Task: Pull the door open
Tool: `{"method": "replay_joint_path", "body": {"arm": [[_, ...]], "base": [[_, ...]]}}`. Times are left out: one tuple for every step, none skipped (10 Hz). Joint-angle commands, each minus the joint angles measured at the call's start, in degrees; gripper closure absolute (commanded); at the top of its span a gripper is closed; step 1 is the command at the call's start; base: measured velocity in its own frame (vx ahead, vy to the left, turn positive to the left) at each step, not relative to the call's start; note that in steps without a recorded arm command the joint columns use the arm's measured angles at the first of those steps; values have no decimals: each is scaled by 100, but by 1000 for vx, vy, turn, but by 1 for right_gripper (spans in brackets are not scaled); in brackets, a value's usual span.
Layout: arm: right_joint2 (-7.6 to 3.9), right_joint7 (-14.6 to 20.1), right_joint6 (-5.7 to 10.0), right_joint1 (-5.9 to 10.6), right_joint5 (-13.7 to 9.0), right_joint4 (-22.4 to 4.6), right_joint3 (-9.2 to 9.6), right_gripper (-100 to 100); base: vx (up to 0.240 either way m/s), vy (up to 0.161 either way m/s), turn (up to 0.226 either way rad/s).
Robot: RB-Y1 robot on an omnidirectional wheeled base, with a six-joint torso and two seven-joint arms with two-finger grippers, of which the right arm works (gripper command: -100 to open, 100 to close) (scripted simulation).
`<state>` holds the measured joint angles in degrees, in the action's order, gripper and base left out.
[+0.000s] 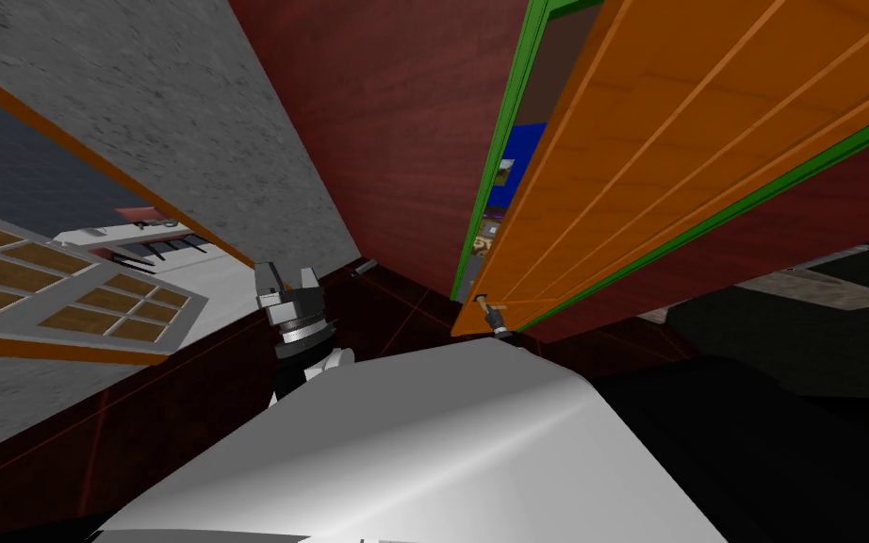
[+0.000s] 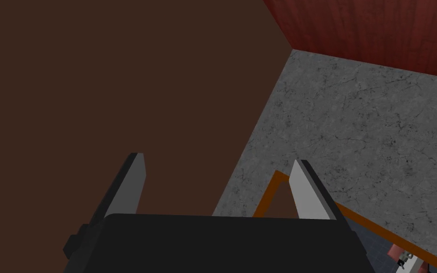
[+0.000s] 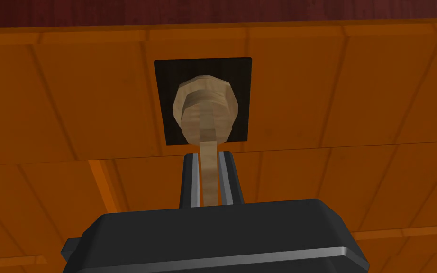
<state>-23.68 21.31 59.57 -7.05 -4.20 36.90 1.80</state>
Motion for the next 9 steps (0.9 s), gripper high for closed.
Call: {"method": "replay_joint_path", "body": {"arm": [[0,0,0,0,0,0,0,100],[-62,81,198,-109,24,-73,52,100],[-83,101,254,-137,28,-89,62,100],[-128,146,376,-200,38,-127,86,100],[-153,170,441,-233,43,-146,98,100],[-202,219,575,-302,54,-187,123,100],[-251,268,706,-369,65,-227,148,100],[-274,290,768,-400,70,-245,160,100],[-296,312,825,-430,75,-263,171,100]], "base": [[-116,-17,22],[-145,-44,171],[-190,-70,172],[-165,-70,144],[-154,-66,113],[-153,-42,142],[-199,-74,169],[-179,-72,132],[-132,-38,63]]}}
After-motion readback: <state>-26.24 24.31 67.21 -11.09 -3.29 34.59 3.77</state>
